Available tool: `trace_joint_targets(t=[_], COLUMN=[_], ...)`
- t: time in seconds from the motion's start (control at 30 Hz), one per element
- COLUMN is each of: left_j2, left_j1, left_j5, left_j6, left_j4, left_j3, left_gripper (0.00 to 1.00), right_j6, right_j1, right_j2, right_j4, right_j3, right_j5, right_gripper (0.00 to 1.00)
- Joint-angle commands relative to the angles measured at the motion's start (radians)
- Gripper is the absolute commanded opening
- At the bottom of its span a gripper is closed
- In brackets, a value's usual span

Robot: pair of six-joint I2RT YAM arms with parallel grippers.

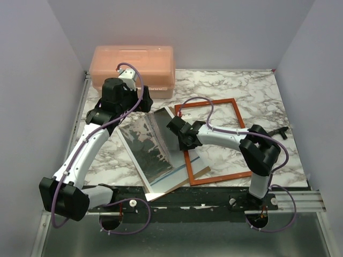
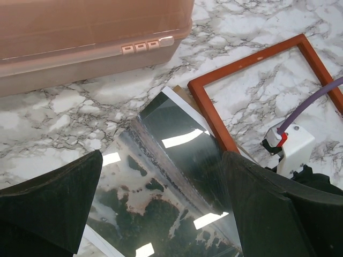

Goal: Put the photo into the frame
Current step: Turn over the photo frame at the center of the board.

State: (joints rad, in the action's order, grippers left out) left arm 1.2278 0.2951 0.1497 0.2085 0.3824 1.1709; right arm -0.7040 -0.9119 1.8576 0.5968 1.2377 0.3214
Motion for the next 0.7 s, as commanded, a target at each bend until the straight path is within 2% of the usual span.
trace_joint_targets(t=[0.0, 0.2, 0.5, 0.67], left_j2=[-0.079, -0.192, -0.257, -0.263], left_j1=[0.002, 0.001, 0.008, 0.066], left_j5=[0.032, 0.252, 0.567, 0.679], left_j6=[-0.020, 0.013, 0.329, 0.531], left_j4=[-0.049, -0.128, -0.237, -0.467], left_j3=[-0.008, -0.086, -0.269, -0.382], left_gripper=[0.99, 0.99, 0.98, 0.98], right_j6=[-0.037, -0.042, -0.051, -0.061], right_j1=[-0.006, -0.005, -0.004, -0.004], right_j2=[-0.052, -0.196, -0.434, -0.546], right_j4=[0.006, 0.001, -0.053, -0.088], right_j3=[0.011, 0.051, 0.036, 0.016], right_j5=[0.028, 0.005, -0.041, -0.052], right_gripper=[0.00, 0.00, 0.00, 0.00])
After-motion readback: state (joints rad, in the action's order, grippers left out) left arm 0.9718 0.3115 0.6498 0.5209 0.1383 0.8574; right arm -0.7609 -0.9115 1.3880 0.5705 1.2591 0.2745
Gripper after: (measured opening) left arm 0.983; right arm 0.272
